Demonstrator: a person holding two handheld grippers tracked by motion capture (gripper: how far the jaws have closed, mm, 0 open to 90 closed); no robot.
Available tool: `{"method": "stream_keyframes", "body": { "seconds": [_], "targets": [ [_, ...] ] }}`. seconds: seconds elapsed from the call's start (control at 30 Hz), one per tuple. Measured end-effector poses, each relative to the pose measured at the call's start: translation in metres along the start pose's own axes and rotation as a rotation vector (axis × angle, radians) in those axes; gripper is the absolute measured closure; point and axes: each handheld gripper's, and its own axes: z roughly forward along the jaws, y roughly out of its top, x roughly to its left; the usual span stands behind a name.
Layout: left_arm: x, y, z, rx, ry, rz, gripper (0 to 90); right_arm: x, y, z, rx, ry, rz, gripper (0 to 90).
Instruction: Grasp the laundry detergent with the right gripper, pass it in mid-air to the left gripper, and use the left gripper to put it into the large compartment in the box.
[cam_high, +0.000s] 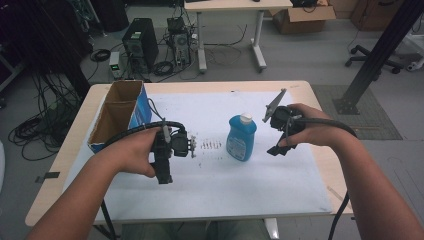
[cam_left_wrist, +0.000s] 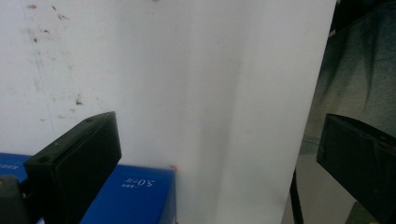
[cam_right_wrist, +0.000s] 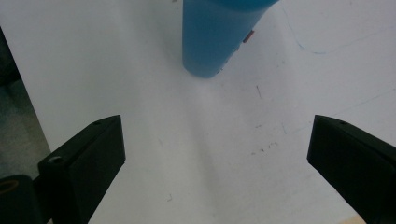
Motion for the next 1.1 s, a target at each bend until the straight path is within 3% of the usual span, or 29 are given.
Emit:
{"method": "stream_keyframes", "body": {
  "seconds": [0.17, 0.87, 1.1],
  "targets": [
    [0.001, 0.000, 0.000, 0.007, 0.002, 0.004, 0.2, 0.003, -0.001, 0.009, -0.037, -0.005, 0.004, 4.2],
    [0.001, -0.004, 0.006, 0.018, 0.009, 0.009, 0.2, 0.006, -0.010, 0.041, -0.150, 0.001, 0.099, 3.7],
    [0.000, -0.004, 0.008, 0.020, 0.007, 0.015, 0.2, 0.006, -0.014, 0.051, -0.225, 0.003, 0.135, 3.6]
  ]
}}
